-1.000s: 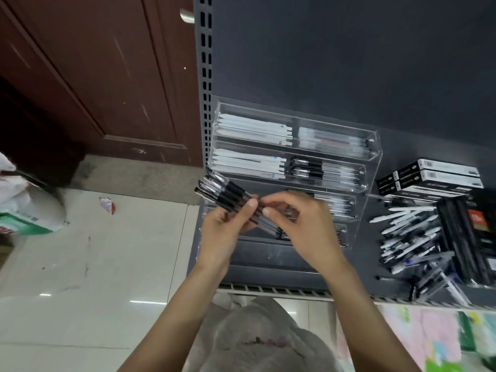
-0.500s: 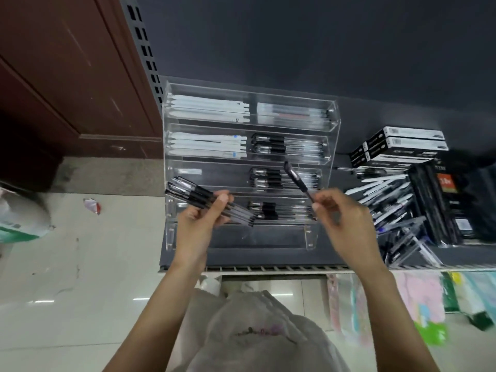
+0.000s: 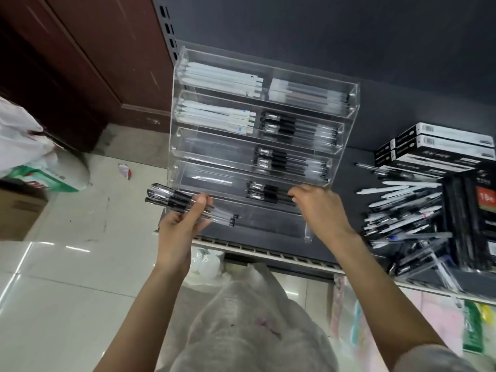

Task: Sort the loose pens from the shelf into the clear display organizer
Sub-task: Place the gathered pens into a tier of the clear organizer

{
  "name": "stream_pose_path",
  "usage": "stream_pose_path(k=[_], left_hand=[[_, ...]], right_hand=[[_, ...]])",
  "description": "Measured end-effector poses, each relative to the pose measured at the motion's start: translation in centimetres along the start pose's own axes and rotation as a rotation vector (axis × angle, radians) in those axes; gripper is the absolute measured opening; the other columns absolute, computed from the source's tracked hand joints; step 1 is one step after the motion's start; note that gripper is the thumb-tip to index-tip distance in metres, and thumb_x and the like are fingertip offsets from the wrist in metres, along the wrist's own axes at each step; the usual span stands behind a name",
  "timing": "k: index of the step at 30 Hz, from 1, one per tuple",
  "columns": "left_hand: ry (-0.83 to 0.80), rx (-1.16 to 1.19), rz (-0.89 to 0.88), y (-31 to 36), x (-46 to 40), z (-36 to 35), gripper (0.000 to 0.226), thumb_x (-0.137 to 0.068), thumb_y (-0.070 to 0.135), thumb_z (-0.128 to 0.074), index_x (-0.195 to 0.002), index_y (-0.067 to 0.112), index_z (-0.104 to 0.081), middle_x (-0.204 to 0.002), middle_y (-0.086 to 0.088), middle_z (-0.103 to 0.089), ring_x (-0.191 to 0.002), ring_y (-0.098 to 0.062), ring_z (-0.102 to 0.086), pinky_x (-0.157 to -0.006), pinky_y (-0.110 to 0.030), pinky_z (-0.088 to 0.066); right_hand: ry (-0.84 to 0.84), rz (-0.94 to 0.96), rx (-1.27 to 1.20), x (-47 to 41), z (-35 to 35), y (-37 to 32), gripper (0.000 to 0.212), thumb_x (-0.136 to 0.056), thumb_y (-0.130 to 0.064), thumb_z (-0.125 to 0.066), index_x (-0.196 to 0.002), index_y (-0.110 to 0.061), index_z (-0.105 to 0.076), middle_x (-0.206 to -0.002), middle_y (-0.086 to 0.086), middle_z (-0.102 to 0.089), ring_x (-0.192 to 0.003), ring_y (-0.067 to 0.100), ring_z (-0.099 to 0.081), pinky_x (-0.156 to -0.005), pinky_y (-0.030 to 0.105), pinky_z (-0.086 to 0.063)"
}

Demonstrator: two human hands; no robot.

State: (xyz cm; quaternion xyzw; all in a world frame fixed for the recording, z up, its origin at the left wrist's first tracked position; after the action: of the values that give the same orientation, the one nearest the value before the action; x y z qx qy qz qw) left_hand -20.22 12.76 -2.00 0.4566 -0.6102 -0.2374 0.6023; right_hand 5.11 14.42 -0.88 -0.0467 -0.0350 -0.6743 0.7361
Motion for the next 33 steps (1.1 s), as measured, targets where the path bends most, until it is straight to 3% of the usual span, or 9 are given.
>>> stream_pose_path(k=[5, 12, 15, 19, 22, 24, 27, 30, 33], left_hand=[[0.0, -0.013, 0.014, -0.9, 0.9, -0.3, 0.016, -0.088, 0.022, -0.062, -0.098, 0.012, -0.071, -0.09, 0.004, -0.074, -0.091, -0.003, -0.067, -0.065, -0.012, -0.05], [-0.116, -0.041, 0.048, -1.4, 1.0, -2.7, 0.014, -0.088, 0.021, -0.061, -0.094, 0.013, -0.072, -0.088, 0.005, -0.074, -0.092, -0.003, -0.067, -0.067, -0.012, -0.05], [-0.183, -0.06, 0.043, -1.6, 1.0, -4.0, 0.021, -0.087, 0.019, -0.062, -0.101, 0.007, -0.071, -0.093, -0.001, -0.074, -0.095, -0.009, -0.068, -0.071, -0.016, -0.052], [-0.222, -0.081, 0.04, -2.2, 1.4, -5.3, 0.017, -0.086, 0.014, -0.064, -0.088, -0.001, -0.071, -0.103, -0.013, -0.072, -0.097, -0.019, -0.069, -0.073, -0.019, -0.053], [-0.24, -0.057, 0.038, -2.3, 1.8, -5.9, 0.01, -0.084, 0.013, -0.065, -0.086, 0.007, -0.073, -0.103, -0.013, -0.072, -0.096, -0.017, -0.069, -0.071, -0.018, -0.054], [-0.259, -0.054, 0.03, -2.1, 2.0, -6.2, 0.013, -0.084, 0.013, -0.065, -0.094, 0.008, -0.072, -0.095, -0.006, -0.074, -0.09, -0.011, -0.07, -0.074, -0.022, -0.056], [-0.235, -0.066, 0.019, -1.9, 1.7, -6.0, 0.02, -0.085, 0.015, -0.065, -0.103, 0.01, -0.071, -0.086, 0.006, -0.074, -0.087, -0.006, -0.069, -0.075, -0.02, -0.055], [-0.195, -0.063, 0.019, -1.6, 1.4, -5.0, 0.012, -0.086, 0.014, -0.065, -0.096, 0.018, -0.071, -0.08, 0.007, -0.073, -0.082, -0.005, -0.068, -0.069, -0.014, -0.052], [-0.166, -0.058, 0.024, -1.5, 1.3, -4.1, 0.009, -0.086, 0.014, -0.065, -0.091, 0.018, -0.071, -0.082, 0.003, -0.071, -0.082, -0.008, -0.068, -0.068, -0.015, -0.052]], right_hand=[[-0.053, 0.016, 0.042, -0.1, -0.5, 0.5, 0.023, -0.089, -0.007, -0.058, -0.103, -0.023, -0.065, -0.094, -0.007, -0.065, -0.084, 0.016, -0.064, -0.062, 0.026, -0.05], [-0.011, 0.033, -0.023, 0.7, 1.4, -0.7, 0.039, -0.089, 0.0, -0.055, -0.125, -0.018, -0.058, -0.114, 0.0, -0.063, -0.1, 0.02, -0.062, -0.073, 0.031, -0.053], [0.177, 0.04, -0.38, 2.5, 5.0, -2.8, 0.024, -0.093, -0.016, -0.058, -0.115, -0.018, -0.066, -0.103, -0.001, -0.07, -0.084, 0.015, -0.067, -0.07, 0.03, -0.055], [0.08, 0.03, -0.711, 3.6, 4.8, -6.1, 0.023, -0.087, -0.026, -0.066, -0.109, -0.023, -0.069, -0.096, -0.01, -0.072, -0.081, 0.003, -0.066, -0.075, 0.025, -0.055], [0.093, -0.051, -0.82, 3.7, 4.1, -5.3, 0.022, -0.081, -0.02, -0.073, -0.103, -0.022, -0.072, -0.09, -0.012, -0.073, -0.078, -0.002, -0.066, -0.075, 0.02, -0.054], [0.149, -0.073, -0.778, 3.7, 4.5, -4.0, 0.018, -0.081, -0.019, -0.073, -0.098, -0.024, -0.074, -0.086, -0.013, -0.073, -0.074, -0.002, -0.066, -0.07, 0.019, -0.054], [0.271, -0.109, -0.488, 3.3, 5.0, -1.2, 0.013, -0.081, -0.02, -0.073, -0.093, -0.023, -0.073, -0.082, -0.008, -0.073, -0.067, 0.009, -0.068, -0.059, 0.029, -0.056], [0.289, -0.13, -0.251, 2.3, 3.5, 0.5, 0.011, -0.08, -0.011, -0.074, -0.089, -0.016, -0.072, -0.083, 0.0, -0.073, -0.063, 0.022, -0.069, -0.051, 0.034, -0.056], [0.251, -0.098, -0.102, 1.3, 1.5, 0.6, 0.02, -0.072, -0.002, -0.078, -0.087, -0.014, -0.072, -0.081, 0.002, -0.07, -0.057, 0.023, -0.066, -0.044, 0.031, -0.053]])
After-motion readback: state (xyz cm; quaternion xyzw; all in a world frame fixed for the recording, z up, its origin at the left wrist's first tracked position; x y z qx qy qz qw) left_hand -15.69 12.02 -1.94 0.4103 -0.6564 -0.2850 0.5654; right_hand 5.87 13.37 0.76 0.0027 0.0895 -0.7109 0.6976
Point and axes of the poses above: each hand's wrist, its own x-axis away from the middle knuckle, its own z-axis out of the back of the hand, y = z × x, the point moved 8 cm from there along -x, towards the middle knuckle
